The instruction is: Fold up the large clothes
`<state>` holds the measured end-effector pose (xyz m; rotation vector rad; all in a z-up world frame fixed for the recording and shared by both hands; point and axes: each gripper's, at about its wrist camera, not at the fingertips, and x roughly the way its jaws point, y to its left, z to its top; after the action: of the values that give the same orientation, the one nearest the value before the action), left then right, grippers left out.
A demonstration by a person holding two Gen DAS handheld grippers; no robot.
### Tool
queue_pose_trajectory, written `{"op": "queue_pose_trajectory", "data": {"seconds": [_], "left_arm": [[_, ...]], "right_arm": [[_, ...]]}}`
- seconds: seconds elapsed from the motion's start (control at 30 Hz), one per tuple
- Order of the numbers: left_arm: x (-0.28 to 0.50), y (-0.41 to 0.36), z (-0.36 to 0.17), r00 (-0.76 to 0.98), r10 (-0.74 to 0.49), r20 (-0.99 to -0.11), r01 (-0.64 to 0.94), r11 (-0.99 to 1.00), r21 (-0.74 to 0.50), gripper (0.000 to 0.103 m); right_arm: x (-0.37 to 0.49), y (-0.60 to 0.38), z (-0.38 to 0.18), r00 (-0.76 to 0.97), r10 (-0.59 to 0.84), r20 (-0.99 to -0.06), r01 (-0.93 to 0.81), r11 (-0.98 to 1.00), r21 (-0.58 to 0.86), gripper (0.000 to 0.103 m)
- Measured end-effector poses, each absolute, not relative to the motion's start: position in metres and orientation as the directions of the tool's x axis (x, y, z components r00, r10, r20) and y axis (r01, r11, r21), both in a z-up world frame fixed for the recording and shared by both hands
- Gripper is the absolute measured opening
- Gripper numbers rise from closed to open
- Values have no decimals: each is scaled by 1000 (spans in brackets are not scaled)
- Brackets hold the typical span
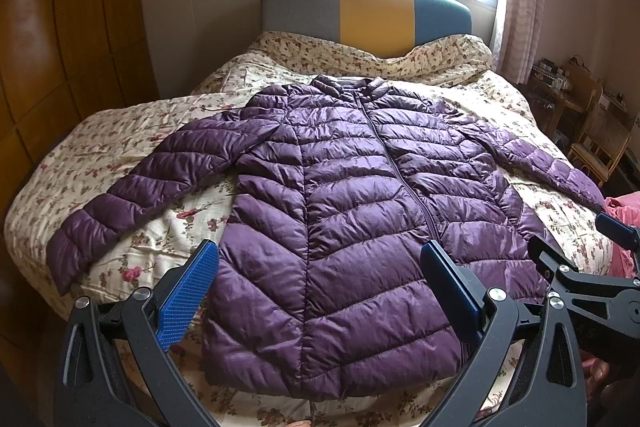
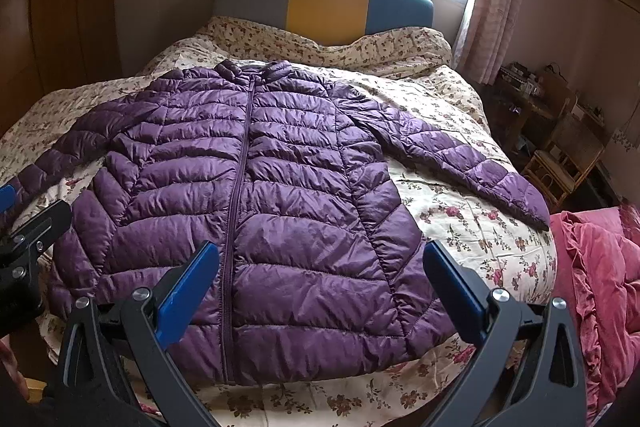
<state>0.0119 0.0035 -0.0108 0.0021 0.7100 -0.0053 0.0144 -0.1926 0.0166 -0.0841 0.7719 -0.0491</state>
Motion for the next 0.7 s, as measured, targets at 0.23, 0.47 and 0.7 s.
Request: {"op": "queue_pose_trajectory", "data": {"seconds": [0.23, 0.47, 0.7], "left_arm": [[16, 2, -15, 750, -7, -661, 8, 1000, -2, 100], [25, 4, -19, 734, -11, -679, 9, 1000, -7, 100], [46, 11, -23, 728, -76, -681, 35, 997, -73, 100]], "right_arm": [[18, -193, 11, 706, -82, -703, 14, 995, -102, 101], [26, -193, 3, 688, -86, -720, 15, 994, -105, 101], [46, -202, -1, 689, -91, -719, 33, 995, -94, 101]]}}
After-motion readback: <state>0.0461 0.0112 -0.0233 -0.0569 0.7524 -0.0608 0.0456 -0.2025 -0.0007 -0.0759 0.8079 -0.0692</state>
